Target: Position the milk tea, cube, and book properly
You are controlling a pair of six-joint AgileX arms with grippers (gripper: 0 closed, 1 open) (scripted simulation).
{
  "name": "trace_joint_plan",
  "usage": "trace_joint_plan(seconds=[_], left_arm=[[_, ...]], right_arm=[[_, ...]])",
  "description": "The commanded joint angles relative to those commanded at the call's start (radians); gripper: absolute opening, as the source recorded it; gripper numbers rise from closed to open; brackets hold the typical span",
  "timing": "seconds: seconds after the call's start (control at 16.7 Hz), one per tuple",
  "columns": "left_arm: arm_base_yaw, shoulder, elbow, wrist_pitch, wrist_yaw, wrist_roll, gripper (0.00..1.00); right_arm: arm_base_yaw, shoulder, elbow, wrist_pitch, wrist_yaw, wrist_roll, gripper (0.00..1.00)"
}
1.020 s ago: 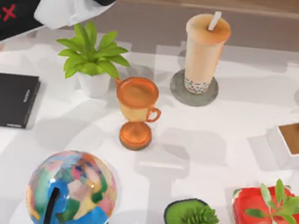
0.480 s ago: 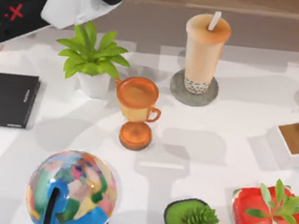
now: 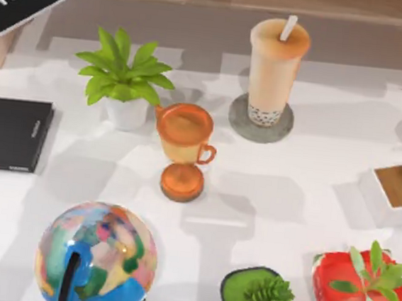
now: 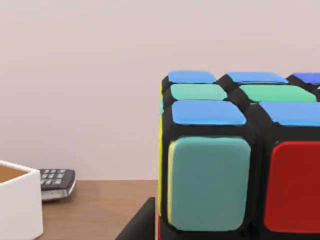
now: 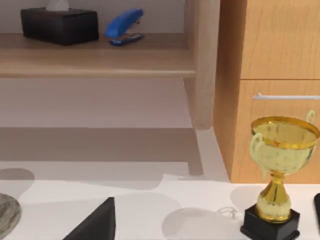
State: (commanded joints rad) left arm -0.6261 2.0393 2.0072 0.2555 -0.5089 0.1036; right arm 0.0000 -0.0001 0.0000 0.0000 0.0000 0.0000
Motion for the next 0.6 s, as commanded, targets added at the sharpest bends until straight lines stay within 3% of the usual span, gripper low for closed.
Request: trace_joint_plan(seconds=[0.18,0.48,0.6], left_arm=[[0.067,0.09,0.09,-0.083,-0.002,-0.039,0.0],[0.073,0.105,0.101,-0.098,-0.002,-0.046,0.0],[0.073,0.105,0.101,-0.098,-0.002,-0.046,0.15]], right_arm=[[0.0,0.0,0.0,0.0,0.0,0.0,1.0],[0.0,0.0,0.0,0.0,0.0,0.0,1.0],[0.0,0.0,0.0,0.0,0.0,0.0,1.0]])
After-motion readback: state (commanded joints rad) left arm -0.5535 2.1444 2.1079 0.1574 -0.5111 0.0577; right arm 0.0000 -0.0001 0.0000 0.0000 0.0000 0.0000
